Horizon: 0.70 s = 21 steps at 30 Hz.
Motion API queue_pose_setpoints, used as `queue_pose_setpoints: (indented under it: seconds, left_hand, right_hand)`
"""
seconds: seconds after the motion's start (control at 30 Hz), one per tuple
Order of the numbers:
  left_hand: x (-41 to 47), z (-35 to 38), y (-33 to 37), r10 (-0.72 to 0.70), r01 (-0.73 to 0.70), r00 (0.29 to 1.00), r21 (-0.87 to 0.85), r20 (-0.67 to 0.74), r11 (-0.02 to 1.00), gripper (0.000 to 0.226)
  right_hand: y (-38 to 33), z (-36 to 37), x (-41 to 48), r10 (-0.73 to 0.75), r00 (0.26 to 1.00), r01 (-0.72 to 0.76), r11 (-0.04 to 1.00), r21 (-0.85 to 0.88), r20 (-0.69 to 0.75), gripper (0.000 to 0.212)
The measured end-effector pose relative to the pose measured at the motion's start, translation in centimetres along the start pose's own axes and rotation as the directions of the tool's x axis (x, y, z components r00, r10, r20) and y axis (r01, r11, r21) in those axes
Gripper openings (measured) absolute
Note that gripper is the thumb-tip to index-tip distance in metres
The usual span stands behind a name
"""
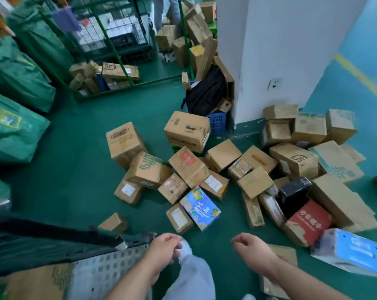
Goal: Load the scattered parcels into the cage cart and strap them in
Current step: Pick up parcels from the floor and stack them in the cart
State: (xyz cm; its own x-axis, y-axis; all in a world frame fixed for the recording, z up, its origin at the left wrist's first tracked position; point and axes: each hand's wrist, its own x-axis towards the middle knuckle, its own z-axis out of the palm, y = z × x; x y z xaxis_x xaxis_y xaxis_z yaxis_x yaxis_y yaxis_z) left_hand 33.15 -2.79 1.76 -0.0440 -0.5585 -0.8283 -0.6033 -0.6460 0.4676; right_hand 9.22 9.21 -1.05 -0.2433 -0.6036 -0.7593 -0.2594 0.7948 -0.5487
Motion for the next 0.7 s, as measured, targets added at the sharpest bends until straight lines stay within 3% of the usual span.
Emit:
queue_pose_setpoints:
  seconds: [0.23, 0.43, 0.7]
  left_hand:
    - [8.8, -6.9, 5.9, -0.022, 0.022, 1.000, 0.085, 0.005, 0.996, 0.019]
    - [14.5, -12.3, 13.9, 0.057, -0.059, 0.998, 0.147, 0.022, 0.987, 0.016]
    - [20.4, -15.1, 17.2, -0.057, 0.057, 0.998, 0.076, -0.004, 0.995, 0.016]
  right_hand:
    - [-5.1, -1.0, 4.3, 0.117, 0.987, -0.110, 0.991, 0.071, -0.106, 0.021]
    - [-10.7, -1.6, 8.2, 0.157, 0.974, -0.138, 0.983, 0.124, -0.165, 0.019]
    - [-18.1, -2.3, 16.1, 0.114, 0.993, -0.111, 0.983, 0.144, -0.012, 0.022]
